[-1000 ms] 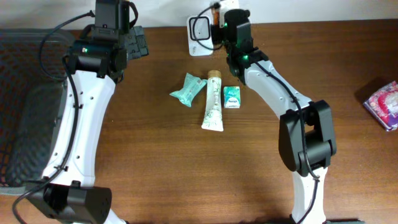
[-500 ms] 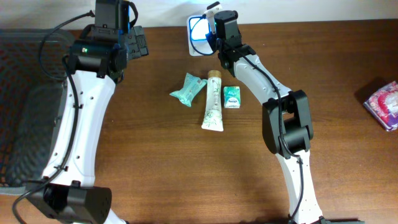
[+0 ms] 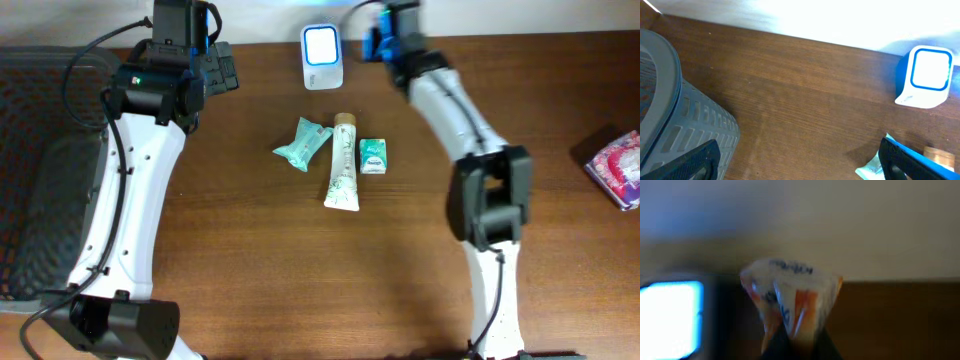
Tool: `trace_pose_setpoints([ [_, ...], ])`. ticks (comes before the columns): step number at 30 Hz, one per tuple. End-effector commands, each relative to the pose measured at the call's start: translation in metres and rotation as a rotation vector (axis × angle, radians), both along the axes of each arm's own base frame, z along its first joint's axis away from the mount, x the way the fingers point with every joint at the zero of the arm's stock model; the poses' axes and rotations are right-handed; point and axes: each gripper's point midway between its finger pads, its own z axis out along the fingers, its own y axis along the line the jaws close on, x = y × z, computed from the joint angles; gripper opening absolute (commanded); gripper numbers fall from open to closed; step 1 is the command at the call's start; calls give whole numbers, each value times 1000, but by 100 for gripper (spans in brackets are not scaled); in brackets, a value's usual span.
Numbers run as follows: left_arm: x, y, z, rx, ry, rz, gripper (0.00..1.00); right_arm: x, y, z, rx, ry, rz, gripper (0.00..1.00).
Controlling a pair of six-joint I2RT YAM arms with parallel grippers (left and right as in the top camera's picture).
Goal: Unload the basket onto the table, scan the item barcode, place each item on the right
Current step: 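Carry the orange pack right and set it beside the pink pack, then grasp the small green tissue pack with the right gripper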
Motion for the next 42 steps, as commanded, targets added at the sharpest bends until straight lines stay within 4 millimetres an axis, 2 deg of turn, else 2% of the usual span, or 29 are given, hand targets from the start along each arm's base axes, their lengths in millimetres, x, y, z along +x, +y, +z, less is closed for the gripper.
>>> trace_pose_setpoints([
  [1,0,3,2,12,-3,1,99,-36,-157,13,214,129,-437,4],
  [2,0,3,2,12,-3,1,99,-64,-203,-11,235,240,-555,4],
  [4,0,3,2,12,-3,1,99,-118,-280,-37,246,398,-724,4],
  [5,0,3,2,13,-3,1,99,-133,-299,-42,252,434,-766,4],
  [7,0,3,2,13,-3,1,99,-182,-359,-52,283,513,-896,4],
  [8,0,3,2,12,-3,1,99,-192,-371,-54,291,527,-924,5],
  [9,0,3,2,12,-3,1,99,-200,-380,-55,299,534,-943,14],
  [10,0,3,2,12,-3,1,99,-204,-386,-56,310,536,-953,44],
  [11,0,3,2,12,-3,0,99,-207,-386,-57,292,552,-932,98],
  [12,0,3,2,12,-3,1,99,-207,-384,-58,295,561,-926,99],
  [14,0,3,2,12,-3,1,99,-190,-353,-60,383,575,-788,99],
  [16,0,3,2,12,-3,1,99,-158,-284,-53,481,574,-395,99],
  [17,0,3,2,12,-3,1,99,-152,-259,-50,519,576,-295,99],
  [18,0,3,2,12,-3,1,99,-147,-218,-46,565,599,-173,96],
  [21,0,3,2,12,-3,1,99,-154,-132,-50,509,708,35,78],
  [23,0,3,2,13,-3,1,99,-165,-66,-63,452,785,175,75],
  [24,0,3,2,12,-3,0,99,-169,-49,-69,441,809,204,75],
  [27,0,3,2,13,-3,1,99,-184,24,-93,380,852,337,59],
  [28,0,3,2,13,-3,1,99,-188,39,-101,348,866,326,57],
  [29,0,3,2,12,-3,1,99,-193,38,-111,318,898,238,48],
  [30,0,3,2,12,-3,1,99,-197,43,-115,315,916,226,43],
  [31,0,3,2,13,-3,1,99,-202,42,-120,284,929,218,41],
  [33,0,3,2,12,-3,1,99,-208,22,-127,179,960,148,25],
  [34,0,3,2,12,-3,1,99,-211,12,-128,145,973,99,22],
  [37,0,3,2,12,-3,1,99,-225,-54,-125,29,1044,-115,20],
  [39,0,3,2,12,-3,1,99,-228,-69,-114,47,1065,-146,21],
  [40,0,3,2,13,-3,1,99,-228,-76,-100,55,1069,-159,21],
  [42,0,3,2,12,-3,1,99,-223,-61,-79,82,1051,-18,38],
])
